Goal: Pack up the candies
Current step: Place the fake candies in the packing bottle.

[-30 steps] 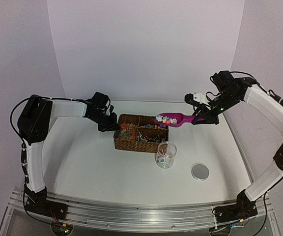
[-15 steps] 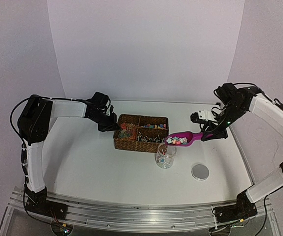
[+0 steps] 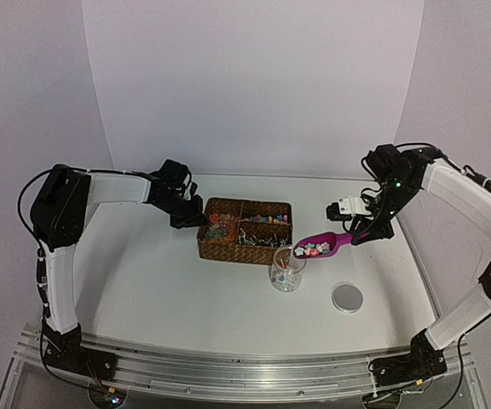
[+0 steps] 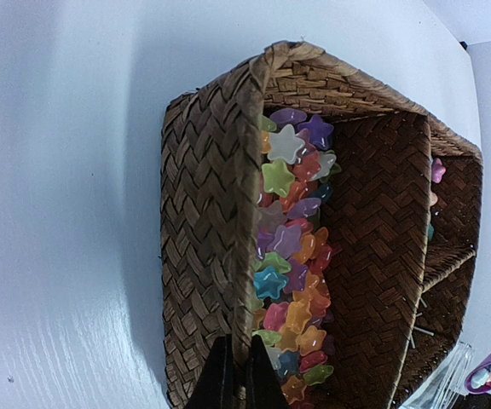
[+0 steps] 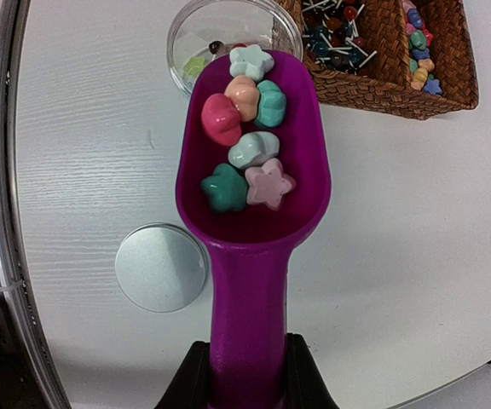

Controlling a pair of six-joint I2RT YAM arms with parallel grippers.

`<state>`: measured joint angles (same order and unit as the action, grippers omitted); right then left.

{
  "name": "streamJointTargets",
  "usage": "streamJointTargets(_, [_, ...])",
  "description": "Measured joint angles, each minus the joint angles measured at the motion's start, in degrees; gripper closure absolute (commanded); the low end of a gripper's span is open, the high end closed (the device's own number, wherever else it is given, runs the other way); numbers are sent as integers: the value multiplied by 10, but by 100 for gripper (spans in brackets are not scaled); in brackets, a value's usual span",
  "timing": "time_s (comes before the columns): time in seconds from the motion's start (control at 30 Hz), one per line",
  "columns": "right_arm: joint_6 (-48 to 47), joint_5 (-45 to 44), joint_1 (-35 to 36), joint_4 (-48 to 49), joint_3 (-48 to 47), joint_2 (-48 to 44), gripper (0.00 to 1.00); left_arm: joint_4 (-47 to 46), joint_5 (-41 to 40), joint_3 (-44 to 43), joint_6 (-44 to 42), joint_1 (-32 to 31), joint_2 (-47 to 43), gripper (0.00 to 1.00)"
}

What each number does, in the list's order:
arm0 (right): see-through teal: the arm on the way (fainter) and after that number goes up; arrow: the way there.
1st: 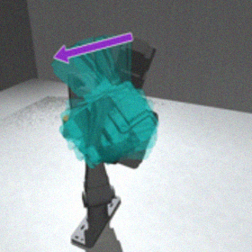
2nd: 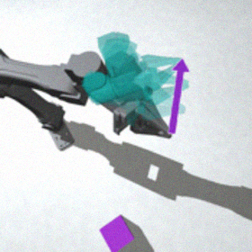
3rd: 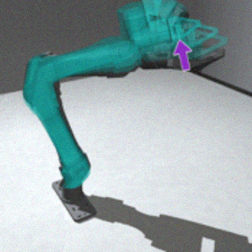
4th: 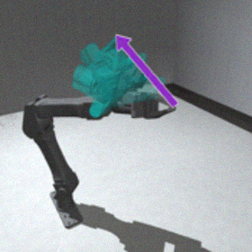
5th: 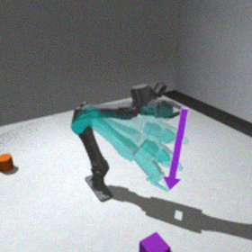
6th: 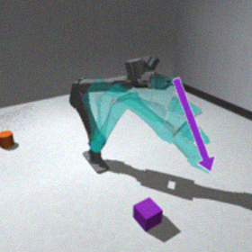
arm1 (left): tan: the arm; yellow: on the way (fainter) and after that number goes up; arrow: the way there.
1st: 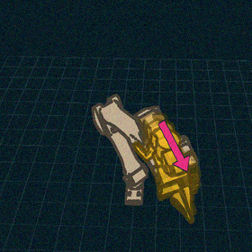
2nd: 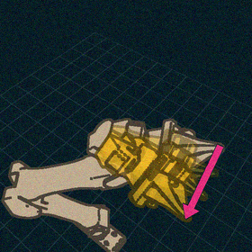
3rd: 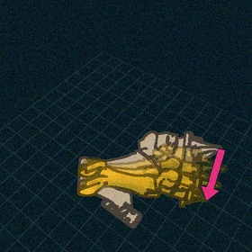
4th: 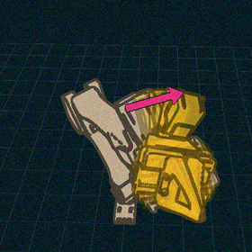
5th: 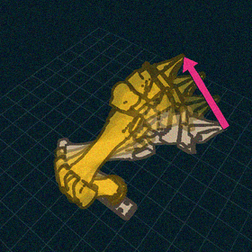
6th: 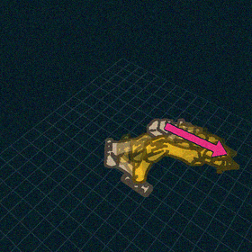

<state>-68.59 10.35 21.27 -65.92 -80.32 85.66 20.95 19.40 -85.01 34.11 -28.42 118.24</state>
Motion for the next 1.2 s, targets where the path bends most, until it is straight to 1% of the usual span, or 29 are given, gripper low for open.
streamJointTargets(0.63, [-38, -125, 90, -9, -57, 41, 100, 0, 4, 0, 0, 3, 0, 100])
streamJointTargets(1.03, [-56, -181, 113, -13, -98, 50, 100, 0, 4, 0, 1, 4, 0, 100])
streamJointTargets(1.2, [-53, -188, 115, -8, -146, 55, 100, -1, 4, 0, 2, 4, 0, 100])
